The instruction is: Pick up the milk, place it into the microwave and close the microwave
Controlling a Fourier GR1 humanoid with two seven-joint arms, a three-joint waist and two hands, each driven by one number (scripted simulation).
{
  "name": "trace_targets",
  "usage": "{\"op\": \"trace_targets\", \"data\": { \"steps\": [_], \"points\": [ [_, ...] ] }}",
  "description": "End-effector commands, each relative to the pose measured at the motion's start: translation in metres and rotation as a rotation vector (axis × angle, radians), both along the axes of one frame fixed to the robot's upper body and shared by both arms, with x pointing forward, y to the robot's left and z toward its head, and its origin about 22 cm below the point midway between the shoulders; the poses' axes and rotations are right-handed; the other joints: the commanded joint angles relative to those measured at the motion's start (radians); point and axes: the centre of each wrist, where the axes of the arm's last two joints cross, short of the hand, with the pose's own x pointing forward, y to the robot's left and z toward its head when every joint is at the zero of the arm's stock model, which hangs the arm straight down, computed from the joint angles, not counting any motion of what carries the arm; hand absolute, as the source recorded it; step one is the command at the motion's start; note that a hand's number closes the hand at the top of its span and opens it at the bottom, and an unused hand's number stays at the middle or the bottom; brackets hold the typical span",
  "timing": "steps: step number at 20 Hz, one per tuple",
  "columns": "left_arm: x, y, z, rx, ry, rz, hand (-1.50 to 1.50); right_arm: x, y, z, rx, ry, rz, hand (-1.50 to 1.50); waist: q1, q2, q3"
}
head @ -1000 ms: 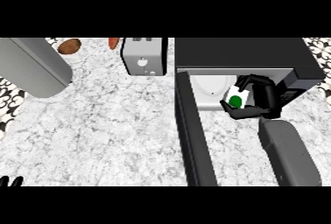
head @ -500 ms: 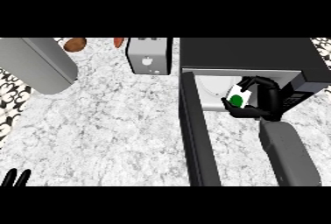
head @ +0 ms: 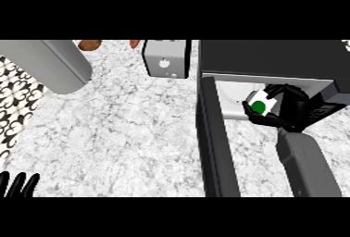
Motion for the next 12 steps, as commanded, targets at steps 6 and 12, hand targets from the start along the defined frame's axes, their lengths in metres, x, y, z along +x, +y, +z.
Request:
{"op": "trace_targets", "data": {
  "steps": [6, 12],
  "points": [
    [0.008, 0.000, 0.004, 0.063, -0.014, -0.025, -1.50, 0.022, -0.016, 0.017, -0.266, 0.058, -0.273, -1.50, 0.102, 0.074, -0.032],
    [0.014, 0.000, 0.002, 0.094, -0.005, -0.035, -1.50, 0.018, -0.013, 0.010, -0.311, 0.047, -0.334, -1.50, 0.124, 0.082, -0.030]
  ]
}}
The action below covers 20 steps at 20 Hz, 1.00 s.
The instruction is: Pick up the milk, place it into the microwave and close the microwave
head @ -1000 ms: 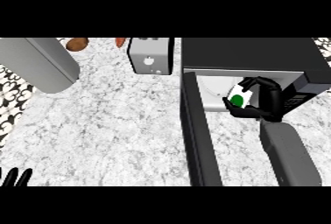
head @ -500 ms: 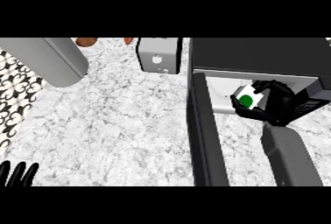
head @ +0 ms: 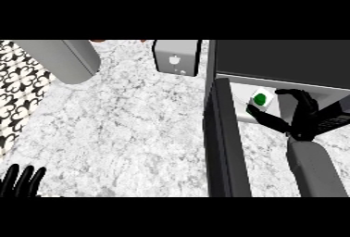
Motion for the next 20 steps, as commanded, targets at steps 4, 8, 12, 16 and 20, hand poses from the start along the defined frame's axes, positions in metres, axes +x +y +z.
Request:
{"op": "trace_targets", "data": {
  "steps": [4, 8, 12, 16, 20],
  "points": [
    [0.007, -0.006, 0.000, 0.018, 0.003, -0.032, -1.50, 0.026, 0.010, 0.003, -0.021, 0.223, -0.116, -1.50, 0.070, 0.058, -0.011],
    [0.012, -0.008, 0.000, 0.028, -0.002, -0.055, -1.50, 0.024, 0.025, -0.006, 0.023, 0.263, -0.036, -1.50, 0.081, 0.059, -0.007],
    [0.017, -0.013, -0.002, 0.023, 0.007, -0.076, -1.50, 0.035, 0.044, 0.000, 0.040, 0.291, 0.020, -1.50, 0.070, 0.052, -0.008],
    [0.019, -0.016, -0.002, 0.036, 0.000, -0.077, -1.50, 0.047, 0.054, 0.003, 0.085, 0.363, -0.001, -1.50, 0.071, 0.045, -0.007],
    [0.024, -0.027, -0.002, 0.030, -0.001, -0.080, -1.50, 0.077, 0.046, 0.032, 0.066, 0.470, -0.003, -1.50, 0.038, 0.046, -0.004]
  ]
}}
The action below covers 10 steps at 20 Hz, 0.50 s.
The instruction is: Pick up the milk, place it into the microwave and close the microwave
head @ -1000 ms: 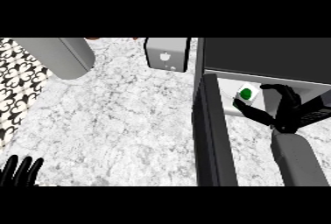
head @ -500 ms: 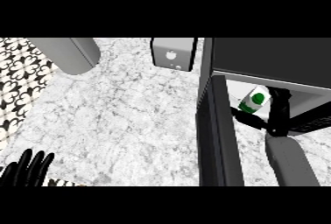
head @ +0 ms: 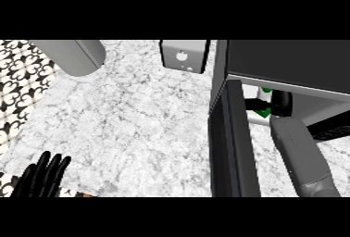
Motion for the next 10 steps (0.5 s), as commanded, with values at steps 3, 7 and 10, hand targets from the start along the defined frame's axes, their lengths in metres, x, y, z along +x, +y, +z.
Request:
{"op": "trace_targets", "data": {
  "steps": [3, 7, 10],
  "points": [
    [0.005, -0.014, -0.003, 0.002, 0.020, 0.014, -1.50, 0.041, 0.014, 0.035, 0.022, 0.149, -0.034, -1.50, -0.018, 0.011, 0.006],
    [0.001, -0.018, 0.006, 0.002, 0.014, 0.021, -1.50, 0.043, 0.009, 0.030, 0.023, 0.186, -0.017, -1.50, -0.041, 0.007, 0.009],
    [0.001, -0.021, 0.000, 0.000, 0.001, 0.023, -1.50, 0.047, -0.002, 0.033, 0.044, 0.227, 0.008, -1.50, -0.050, 0.002, 0.007]
  ]
}}
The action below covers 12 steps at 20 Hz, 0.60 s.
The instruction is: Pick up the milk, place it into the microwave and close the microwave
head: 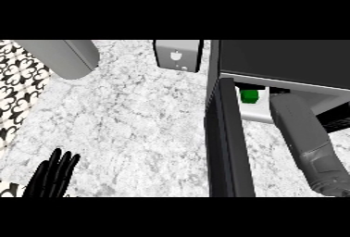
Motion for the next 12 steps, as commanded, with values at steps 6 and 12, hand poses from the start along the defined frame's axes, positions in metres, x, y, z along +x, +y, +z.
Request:
{"op": "trace_targets", "data": {
  "steps": [6, 12],
  "points": [
    [0.010, -0.020, -0.006, -0.019, 0.010, 0.013, -1.50, 0.005, 0.001, -0.003, 0.071, 0.050, 0.103, -1.50, -0.052, -0.007, 0.000],
    [0.007, -0.028, -0.008, -0.006, 0.017, -0.007, -1.50, -0.001, -0.010, -0.015, 0.109, 0.049, 0.096, -1.50, -0.068, -0.016, -0.001]
  ]
}}
